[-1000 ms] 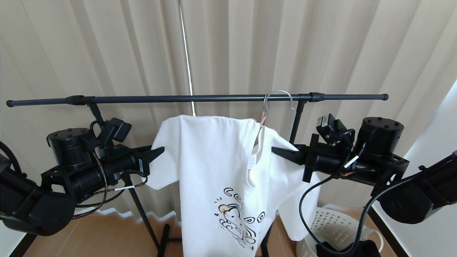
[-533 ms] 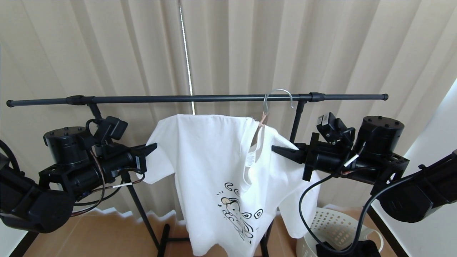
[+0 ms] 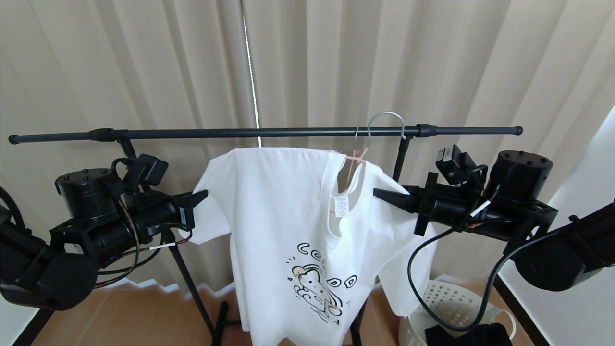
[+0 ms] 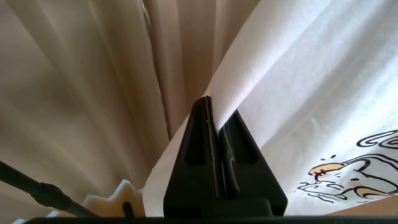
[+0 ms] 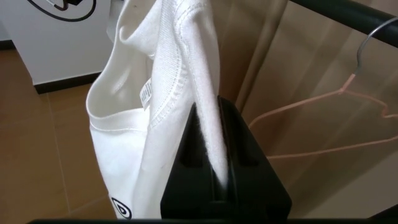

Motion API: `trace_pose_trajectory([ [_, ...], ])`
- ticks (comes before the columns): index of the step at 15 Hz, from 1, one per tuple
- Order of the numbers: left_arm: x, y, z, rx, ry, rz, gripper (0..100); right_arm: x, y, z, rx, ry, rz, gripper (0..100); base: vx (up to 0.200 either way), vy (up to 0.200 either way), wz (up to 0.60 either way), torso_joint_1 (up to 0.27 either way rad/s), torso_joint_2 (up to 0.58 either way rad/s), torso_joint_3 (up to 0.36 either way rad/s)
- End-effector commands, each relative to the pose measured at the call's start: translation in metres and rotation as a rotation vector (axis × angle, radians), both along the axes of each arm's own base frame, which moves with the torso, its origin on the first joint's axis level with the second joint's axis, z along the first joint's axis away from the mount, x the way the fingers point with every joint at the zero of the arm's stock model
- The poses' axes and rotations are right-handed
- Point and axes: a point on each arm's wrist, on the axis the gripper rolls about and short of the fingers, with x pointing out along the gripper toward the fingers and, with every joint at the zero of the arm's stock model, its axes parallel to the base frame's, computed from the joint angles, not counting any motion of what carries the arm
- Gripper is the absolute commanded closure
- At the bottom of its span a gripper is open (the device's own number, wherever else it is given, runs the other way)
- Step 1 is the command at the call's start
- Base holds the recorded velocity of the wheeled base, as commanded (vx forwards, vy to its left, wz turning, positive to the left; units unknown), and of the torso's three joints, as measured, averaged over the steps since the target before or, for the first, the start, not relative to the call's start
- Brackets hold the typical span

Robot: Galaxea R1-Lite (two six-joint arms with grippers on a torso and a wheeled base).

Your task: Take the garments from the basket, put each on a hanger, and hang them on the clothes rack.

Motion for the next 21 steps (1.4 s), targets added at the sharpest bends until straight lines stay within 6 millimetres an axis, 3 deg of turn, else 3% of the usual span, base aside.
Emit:
trace_pose_trajectory([
  [1,0.0,0.0,0.0,-0.001,0.0,0.0,100,0.001,-0.002,0.001,0.001,-0.003,-0.006,100,0.0,0.0,0.0,0.0,0.0,0.0],
  [21,0.002,0.005,-0.001,-0.001,0.001,0.014,100,0.012,-0.028,0.011,0.013,-0.043,-0.062,100,0.0,0.0,0.0,0.0,0.0,0.0],
])
